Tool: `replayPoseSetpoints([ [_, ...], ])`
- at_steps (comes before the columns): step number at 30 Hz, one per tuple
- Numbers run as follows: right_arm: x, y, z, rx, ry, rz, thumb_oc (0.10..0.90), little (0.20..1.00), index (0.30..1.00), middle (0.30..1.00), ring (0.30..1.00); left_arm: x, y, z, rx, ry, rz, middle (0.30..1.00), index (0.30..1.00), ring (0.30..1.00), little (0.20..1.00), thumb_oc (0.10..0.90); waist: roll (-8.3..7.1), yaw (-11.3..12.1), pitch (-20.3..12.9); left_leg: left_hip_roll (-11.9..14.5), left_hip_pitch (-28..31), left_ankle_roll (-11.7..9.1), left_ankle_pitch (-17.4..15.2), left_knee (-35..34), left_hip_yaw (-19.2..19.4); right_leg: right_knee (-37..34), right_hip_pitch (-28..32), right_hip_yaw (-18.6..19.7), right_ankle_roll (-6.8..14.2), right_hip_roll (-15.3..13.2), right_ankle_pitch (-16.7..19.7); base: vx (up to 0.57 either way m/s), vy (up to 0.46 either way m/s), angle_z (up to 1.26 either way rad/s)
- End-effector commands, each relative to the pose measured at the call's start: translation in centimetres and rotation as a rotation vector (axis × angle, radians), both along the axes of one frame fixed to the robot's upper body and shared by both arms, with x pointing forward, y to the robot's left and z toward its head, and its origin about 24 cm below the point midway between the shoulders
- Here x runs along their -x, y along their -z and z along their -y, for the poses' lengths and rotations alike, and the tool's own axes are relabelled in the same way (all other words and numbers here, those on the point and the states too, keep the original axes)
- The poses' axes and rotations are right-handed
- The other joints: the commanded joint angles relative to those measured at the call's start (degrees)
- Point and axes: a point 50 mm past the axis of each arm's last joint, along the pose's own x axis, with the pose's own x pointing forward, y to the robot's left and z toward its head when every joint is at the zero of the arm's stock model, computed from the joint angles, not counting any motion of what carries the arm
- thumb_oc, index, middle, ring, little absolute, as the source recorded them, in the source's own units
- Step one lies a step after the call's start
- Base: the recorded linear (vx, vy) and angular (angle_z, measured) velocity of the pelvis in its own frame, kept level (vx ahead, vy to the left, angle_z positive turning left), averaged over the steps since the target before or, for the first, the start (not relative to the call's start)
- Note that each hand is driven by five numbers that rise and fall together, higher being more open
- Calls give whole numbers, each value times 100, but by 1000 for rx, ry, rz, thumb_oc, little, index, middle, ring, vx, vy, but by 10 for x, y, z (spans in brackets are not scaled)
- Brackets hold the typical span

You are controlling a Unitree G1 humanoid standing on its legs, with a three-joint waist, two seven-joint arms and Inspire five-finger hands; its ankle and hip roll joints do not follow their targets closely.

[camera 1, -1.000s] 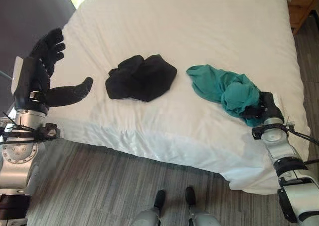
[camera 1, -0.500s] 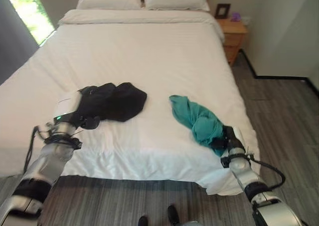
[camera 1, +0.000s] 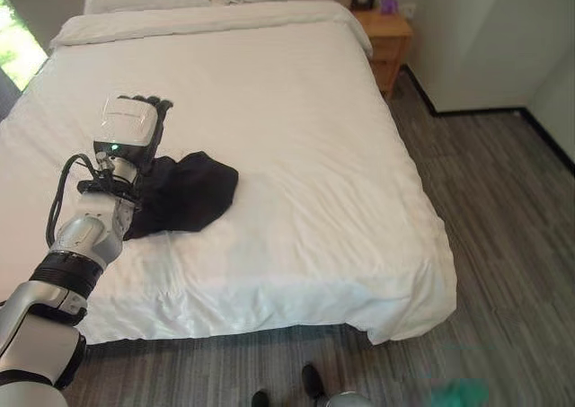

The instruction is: Pick up bed clothes into laundry basket.

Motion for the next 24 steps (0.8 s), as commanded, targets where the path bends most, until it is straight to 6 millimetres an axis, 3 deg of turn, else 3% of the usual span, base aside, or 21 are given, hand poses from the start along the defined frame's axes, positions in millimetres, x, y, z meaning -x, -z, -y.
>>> replayPoseSetpoints([
  [1, -15, -11, 20, 52, -63, 38, 400, 300, 300, 300, 300, -5, -51, -8, -60, -53, 129, 900, 900, 900, 900, 800, -323, -92, -470, -214, -341, 50, -369, 4, -54, 47, 142, 95, 518, -59, -694, 12, 22, -51],
  [9, -17, -10, 18, 37, -73, 30, 400, 300, 300, 300, 300, -18, -44, -11, -38, -120, 79, 900, 900, 900, 900, 800, -395, -196, -283, -162, -540, 58, -321, 4, 4, 91, -139, 231, 539, 13, -611, -9, 3, -25],
  [13, -14, -5, 10, 8, -78, 7, 400, 300, 300, 300, 300, -21, -29, -10, -2, -141, 37, 900, 900, 900, 900, 800, -442, -155, -153, -153, -711, 74, -279, 4, -24, 106, -313, 189, 542, 14, -564, -30, -3, 2],
  [23, -19, 1, -1, -40, -106, 6, 400, 300, 300, 300, 300, -21, -31, -12, -37, -145, -20, 900, 900, 900, 900, 800, -436, -57, -10, -179, -758, 80, -269, 4, -88, 115, -336, 184, 510, 13, -567, 7, 12, 2],
  [24, -23, 2, -3, -46, -122, 15, 400, 300, 300, 300, 300, -22, -29, -13, -33, -150, -33, 524, 524, 524, 524, 549, -444, -63, 2, -173, -763, 81, -271, 4, -87, 114, -350, 186, 511, 11, -562, 0, 0, 0],
])
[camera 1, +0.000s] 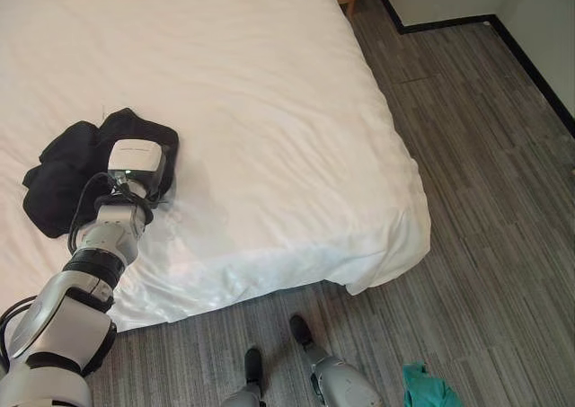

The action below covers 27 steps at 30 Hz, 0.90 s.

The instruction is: Pick up bed clothes into laundry basket.

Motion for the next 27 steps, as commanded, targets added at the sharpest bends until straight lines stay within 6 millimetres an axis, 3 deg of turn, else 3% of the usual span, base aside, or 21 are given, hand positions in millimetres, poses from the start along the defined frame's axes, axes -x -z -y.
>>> replayPoseSetpoints([
  [1, 46, 2, 5, 19, 9, -145, 400, 300, 300, 300, 300, -8, -68, -16, -91, -59, 159, 300, 300, 300, 300, 400, -319, 9, -562, -226, -315, -43, -169, 4, -185, 114, 285, 86, 547, -68, -879, -47, 10, 2],
  [7, 35, 4, 0, 4, -35, -124, 400, 300, 300, 300, 300, -17, -69, -16, -87, -96, 109, 300, 300, 300, 300, 400, -352, -39, -478, -228, -456, -33, -107, 4, -206, 129, 129, 84, 567, -51, -826, -32, 5, 1],
  [13, 40, 2, 3, -1, 34, -101, 400, 300, 300, 300, 300, -24, -105, 9, -56, 2, 244, 300, 300, 300, 300, 400, -319, -40, -537, -283, -355, -10, -152, 4, -201, 127, 223, 130, 609, -58, -846, -16, 5, -1],
  [15, 40, 0, 7, 8, 61, -76, 400, 300, 300, 300, 300, -19, -129, 20, -32, 85, 355, 300, 300, 300, 300, 400, -332, -44, -609, -295, -272, -10, -191, 4, -175, 119, 287, 151, 635, -79, -850, -7, 47, 0],
  [21, 41, -4, 12, 33, 89, -8, 400, 300, 300, 300, 300, 7, -181, 68, 28, 399, 685, 300, 300, 300, 300, 400, -509, -135, -864, -315, -84, 23, -276, 4, 0, 110, 408, 235, 743, -115, -794, -36, 56, -1],
  [25, 16, -13, 20, 78, 53, 126, 400, 300, 300, 300, 300, 39, -201, 97, 108, 618, 890, 300, 300, 300, 300, 400, -710, -279, -1019, -280, -8, 58, -331, 4, 295, 99, 347, 371, 833, -75, -710, -55, 57, -29],
  [27, -10, -29, 29, 126, -18, 238, 400, 300, 300, 300, 300, 57, -197, 93, 170, 651, 958, 300, 300, 300, 300, 400, -777, -317, -1095, -246, 67, 87, -383, 4, 535, 105, 312, 573, 903, -12, -659, -66, 31, -72],
])
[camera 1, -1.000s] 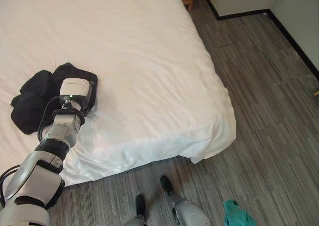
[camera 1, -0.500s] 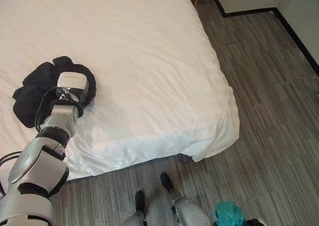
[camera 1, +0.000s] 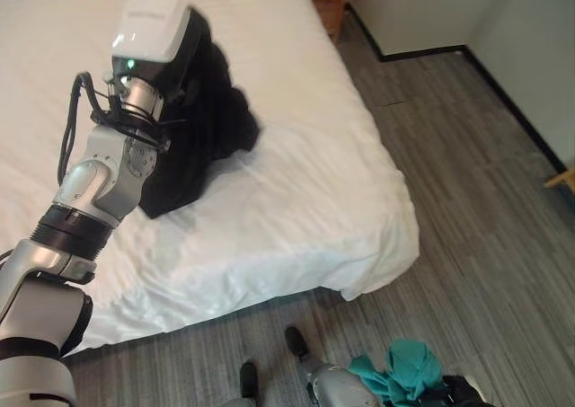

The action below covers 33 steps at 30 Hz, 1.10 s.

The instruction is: Pick up bed clothes into laundry basket.

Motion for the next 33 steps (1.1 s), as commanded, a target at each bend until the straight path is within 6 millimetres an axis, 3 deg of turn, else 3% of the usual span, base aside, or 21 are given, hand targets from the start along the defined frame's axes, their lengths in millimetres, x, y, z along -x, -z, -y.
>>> replayPoseSetpoints([
  [1, 37, -29, 58, 243, 34, -11, 400, 300, 300, 300, 300, 29, -34, -11, 100, 88, 274, 300, 300, 300, 300, 400, -251, -197, -1023, -50, -370, -114, -266, 5, 184, 103, -30, 116, 731, 75, -645, -117, 22, -96],
  [2, 9, -50, 58, 275, -54, 122, 400, 300, 300, 300, 300, 41, -27, -15, 142, 124, 293, 300, 300, 300, 300, 400, -275, -198, -1003, 5, -273, -77, -321, 5, 441, 340, -212, 150, 832, 161, -589, -144, -12, -152],
  [3, -12, -62, 51, 289, -135, 207, 400, 300, 300, 300, 300, 45, -19, -16, 171, 139, 291, 300, 300, 300, 300, 400, -214, -207, -944, 110, -176, -74, -382, 5, 684, 687, -430, -106, 967, 187, -614, -206, -54, -238],
  [4, -19, -69, 48, 305, -158, 248, 400, 300, 300, 300, 300, 49, -18, -17, 177, 142, 301, 300, 300, 300, 300, 400, -170, -189, -920, 170, -154, -98, -345, 5, 819, 798, -554, -337, 980, 110, -640, -192, -76, -258],
  [6, -36, -84, 42, 328, -203, 341, 400, 300, 300, 300, 300, 50, -12, -19, 199, 145, 284, 300, 300, 300, 300, 400, 5, -190, -924, 360, -65, -157, -322, 5, 1207, 876, -640, -1307, 861, -333, -832, -177, -105, -177],
  [7, -49, -101, 36, 341, -236, 438, 400, 300, 300, 300, 300, 44, -7, -24, 213, 120, 257, 300, 300, 300, 300, 400, 107, -297, -1019, 512, 38, -206, -291, 5, 1642, 828, -613, -1817, 844, -631, -800, -123, -132, -121],
  [9, -62, -122, 32, 373, -270, 543, 400, 300, 300, 300, 300, 38, -5, -24, 252, 119, 261, 300, 300, 300, 300, 400, 240, -414, -1174, 637, 190, -262, -261, 5, 2176, 684, -578, -2060, 886, -849, -668, -20, -175, -163],
  [11, -85, -157, 23, 424, -351, 697, 400, 300, 300, 300, 300, 32, -4, -23, 266, 126, 245, 300, 300, 300, 300, 400, 427, -413, -1273, 785, 348, -362, -209, 5, 2699, 552, -466, -2548, 945, -1044, -607, 41, -230, -143],
  [13, -98, -187, 14, 477, -431, 811, 400, 300, 300, 300, 300, 28, -5, -20, 302, 149, 240, 300, 300, 300, 300, 400, 502, -457, -1340, 885, 395, -458, -147, 5, 2955, 406, -340, -2610, 969, -1041, -596, 82, -253, -175],
  [17, -105, -230, 2, 523, -516, 985, 400, 300, 300, 300, 300, 14, -3, -12, 336, 150, 224, 300, 300, 300, 300, 400, 619, -645, -1438, 1195, 558, -685, 154, 27, 3011, 224, -96, -2277, 899, -906, -735, 203, -305, -114],
  [18, -113, -249, -6, 544, -578, 1054, 400, 300, 300, 300, 300, 6, -9, -7, 357, 152, 217, 300, 300, 300, 300, 400, 642, -630, -1358, 1490, 407, -813, 784, 579, 2837, 174, 64, -2129, 786, -810, -809, 185, -302, -43],
  [19, -113, -250, -6, 544, -576, 1057, 400, 300, 300, 300, 300, 6, -10, -7, 356, 154, 220, 300, 300, 300, 300, 400, 643, -630, -1339, 1527, 375, -841, 780, 635, 2817, 172, 63, -2135, 763, -788, -804, 143, -278, -46],
  [21, -122, -268, -13, 564, -631, 1111, 400, 300, 300, 300, 300, 1, -14, -2, 369, 165, 210, 300, 300, 300, 300, 400, 566, -483, -1233, 1604, 60, -744, 1074, 1224, 2220, 234, 116, -1947, 616, -799, -836, 135, -210, -65],
  [23, -131, -282, -17, 599, -686, 1121, 400, 300, 300, 300, 300, -2, -12, -7, 388, 141, 203, 300, 300, 300, 300, 400, 470, -296, -1275, 1180, -221, -427, 680, 1417, 1399, 240, 209, -1634, 536, -874, -916, 318, -196, -78],
  [24, -138, -295, -18, 637, -721, 1127, 400, 300, 300, 300, 300, -2, -6, -12, 405, 118, 207, 300, 300, 300, 300, 400, 432, -127, -1272, 791, -369, -299, 466, 1361, 858, 250, 289, -1234, 508, -867, -972, 382, -60, -118],
  [26, -144, -313, -14, 699, -732, 1142, 400, 300, 300, 300, 300, 0, 13, -12, 447, 111, 187, 300, 300, 300, 300, 400, 382, 169, -1181, 345, -724, -253, 254, 914, 348, 207, 499, -835, 477, -801, -1137, 429, -76, -147],
  [27, -144, -314, -14, 701, -737, 1140, 400, 300, 300, 300, 300, 1, 15, -13, 452, 108, 187, 300, 300, 300, 300, 400, 400, 178, -1199, 327, -704, -240, 254, 883, 375, 201, 497, -809, 486, -820, -1152, 386, -87, -135],
  [28, -146, -320, -13, 720, -743, 1143, 400, 300, 300, 300, 300, 3, 26, -15, 476, 102, 170, 300, 300, 300, 300, 400, 405, 298, -1165, 95, -867, -208, 198, 689, 245, 182, 613, -682, 471, -769, -1243, 280, -56, -112],
  [31, -148, -328, -10, 748, -734, 1147, 400, 300, 300, 300, 300, 12, 58, -31, 516, 38, 118, 300, 300, 300, 300, 400, 507, 677, -1063, -483, -1516, -175, 541, 148, 20, 253, 968, -391, 343, -459, -1376, 448, -126, -77],
  [33, -148, -330, -7, 766, -720, 1148, 400, 300, 300, 300, 300, 21, 82, -42, 554, -10, 79, 300, 300, 300, 300, 400, 499, 890, -1063, -682, -2084, -175, 514, 5, 307, 297, 1321, -172, 296, -443, -1650, 522, -80, -89],
])
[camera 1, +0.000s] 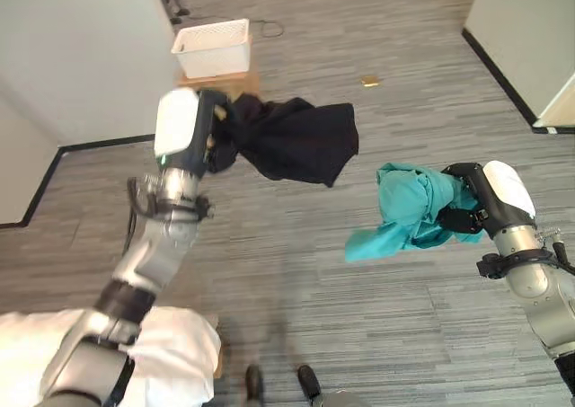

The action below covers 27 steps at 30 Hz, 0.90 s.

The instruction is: Pick up bed clothes into laundry basket.

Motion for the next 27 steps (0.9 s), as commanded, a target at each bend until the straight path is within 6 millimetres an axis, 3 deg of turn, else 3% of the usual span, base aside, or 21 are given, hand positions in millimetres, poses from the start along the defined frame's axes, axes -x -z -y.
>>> replayPoseSetpoints([
  [1, 3, -66, 2, 85, -38, 267, 400, 300, 300, 300, 300, 8, -65, -33, 35, -147, 313, 300, 300, 300, 300, 400, -111, 460, -411, -193, -288, 333, 12, 42, 686, 286, 932, 594, 1188, -441, -1052, 910, 58, -50],
  [2, 8, -62, 5, 77, -4, 273, 400, 300, 300, 300, 300, 23, -33, -51, 78, -209, 219, 300, 300, 300, 300, 400, -86, 646, -462, -128, -471, 444, 67, 42, 1061, 378, 1305, 774, 1212, -522, -1297, 743, 81, -52],
  [4, 10, -57, 6, 82, 7, 263, 400, 300, 300, 300, 300, 30, -21, -58, 90, -240, 190, 300, 300, 300, 300, 400, -66, 724, -496, -127, -360, 486, 170, 42, 975, 425, 1317, 818, 1237, -566, -1385, 583, 149, -76],
  [5, 12, -53, 6, 81, 14, 250, 400, 300, 300, 300, 300, 39, -10, -64, 99, -265, 163, 300, 300, 300, 300, 400, -71, 806, -531, -138, -316, 475, 438, 42, 851, 504, 1381, 867, 1299, -650, -1428, 567, 184, -76],
  [6, 14, -48, 5, 76, 16, 239, 400, 300, 300, 300, 300, 46, -3, -66, 96, -270, 143, 300, 300, 300, 300, 400, -110, 855, -590, -100, -257, 457, 553, 42, 823, 557, 1368, 798, 1375, -777, -1433, 582, 146, -68],
  [7, 16, -41, 5, 71, 21, 226, 400, 300, 300, 300, 300, 54, 6, -69, 95, -287, 113, 300, 300, 300, 300, 400, -258, 846, -681, -165, -175, 468, 500, 42, 776, 664, 1363, 669, 1457, -1001, -1396, 553, 43, -55],
  [9, 19, -29, 5, 76, 35, 194, 400, 300, 300, 300, 300, 61, 15, -78, 84, -319, 76, 300, 300, 300, 300, 400, -527, 851, -782, -197, -29, 450, 399, 42, 769, 1248, 1176, 591, 1748, -1325, -512, 519, -48, -15],
  [11, 14, -28, 0, 75, 27, 197, 400, 300, 300, 300, 300, 69, 18, -92, 62, -370, 57, 300, 300, 300, 300, 400, -605, 918, -680, -39, 160, 482, 296, 42, 773, 2003, 825, 619, 1859, -1371, 218, 403, -99, 12],
  [13, 13, -28, -1, 76, 21, 199, 400, 300, 300, 300, 300, 73, 18, -98, 46, -391, 51, 300, 300, 300, 300, 400, -615, 970, -640, 102, 319, 499, 187, 42, 757, 2199, 674, 542, 1845, -1455, 377, 388, -70, -6],
  [14, 11, -31, -4, 70, 18, 216, 400, 300, 300, 300, 300, 76, 16, -106, 43, -417, 55, 300, 300, 300, 300, 400, -578, 1030, -612, 345, 671, 502, -70, 42, 701, 2268, 287, 178, 1755, -1710, 383, 396, -55, -16],
  [15, 11, -32, -4, 75, 19, 219, 400, 300, 300, 300, 300, 75, 14, -108, 37, -422, 60, 300, 300, 300, 300, 400, -557, 1033, -601, 425, 782, 501, -117, 42, 679, 2133, 131, 63, 1740, -1749, 434, 544, -64, -25],
  [17, 10, -35, -4, 86, 15, 228, 400, 300, 300, 300, 300, 74, 13, -108, 29, -419, 63, 300, 300, 300, 300, 400, -565, 987, -592, 430, 926, 506, -255, 42, 618, 1927, 58, -59, 1737, -1755, 402, 353, -2, -29],
  [19, 11, -47, -5, 119, -6, 255, 400, 300, 300, 300, 300, 68, 8, -104, -6, -393, 75, 300, 300, 300, 300, 400, -587, 753, -537, 390, 1423, 567, -585, 42, 389, 1413, -406, -161, 1769, -1126, -198, 563, 54, 48],
  [21, 10, -55, -9, 127, -33, 278, 400, 300, 300, 300, 300, 63, 5, -99, -3, -362, 79, 300, 300, 300, 300, 400, -616, 598, -491, 323, 1722, 607, -757, 42, 133, 937, -632, -73, 1747, -598, -411, 456, 29, 86],
  [24, 11, -69, -17, 146, -74, 339, 400, 300, 300, 300, 300, 55, 6, -87, 10, -308, 72, 300, 300, 300, 300, 400, -671, 414, -485, 166, 2148, 677, -998, 42, -294, 253, -934, 64, 1665, 18, -160, 447, -25, 116],
  [26, 10, -80, -37, 159, -150, 408, 400, 300, 300, 300, 300, 46, 13, -73, 31, -254, 41, 300, 300, 300, 300, 400, -664, 199, -512, 154, 2606, 675, -1239, 42, -798, 21, -1492, -84, 1731, 480, 168, 622, -174, 110],
  [27, 9, -83, -44, 164, -177, 429, 400, 300, 300, 300, 300, 45, 16, -68, 38, -236, 30, 300, 300, 300, 300, 400, -667, 136, -559, 195, 2718, 650, -1260, 42, -967, 26, -1518, -112, 1740, 509, 246, 586, -275, 85],
])
